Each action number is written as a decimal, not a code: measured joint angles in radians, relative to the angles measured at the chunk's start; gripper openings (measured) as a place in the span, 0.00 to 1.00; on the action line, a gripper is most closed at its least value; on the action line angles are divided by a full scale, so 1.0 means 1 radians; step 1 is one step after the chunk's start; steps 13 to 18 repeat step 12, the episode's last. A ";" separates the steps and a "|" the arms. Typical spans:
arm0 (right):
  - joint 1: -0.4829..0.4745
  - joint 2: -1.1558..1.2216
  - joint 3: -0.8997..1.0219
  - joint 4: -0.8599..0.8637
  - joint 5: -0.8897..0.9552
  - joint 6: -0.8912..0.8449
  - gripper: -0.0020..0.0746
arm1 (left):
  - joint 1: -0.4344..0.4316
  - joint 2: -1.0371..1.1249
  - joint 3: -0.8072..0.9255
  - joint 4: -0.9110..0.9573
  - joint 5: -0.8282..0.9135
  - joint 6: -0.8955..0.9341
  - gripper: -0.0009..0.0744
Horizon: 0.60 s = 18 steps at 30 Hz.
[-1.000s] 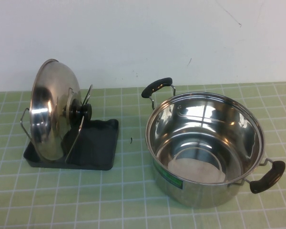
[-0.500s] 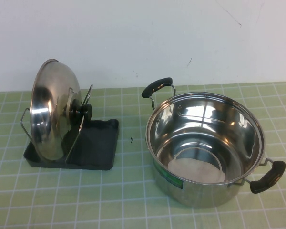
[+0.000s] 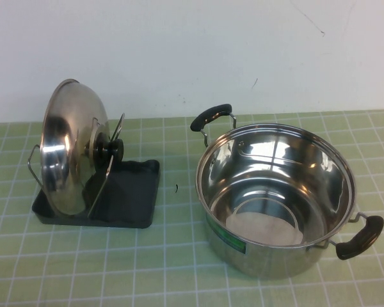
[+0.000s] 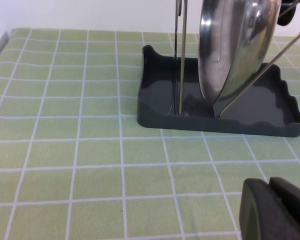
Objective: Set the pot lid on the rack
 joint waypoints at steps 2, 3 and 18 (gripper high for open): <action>0.000 0.000 0.000 0.000 0.000 0.000 0.02 | 0.000 0.000 0.000 0.000 0.000 0.002 0.01; 0.000 0.000 0.000 0.000 0.000 0.000 0.02 | 0.000 0.000 0.000 0.000 0.000 0.004 0.01; -0.008 0.000 0.002 0.002 -0.012 0.040 0.02 | 0.000 0.000 0.000 0.001 0.000 0.008 0.01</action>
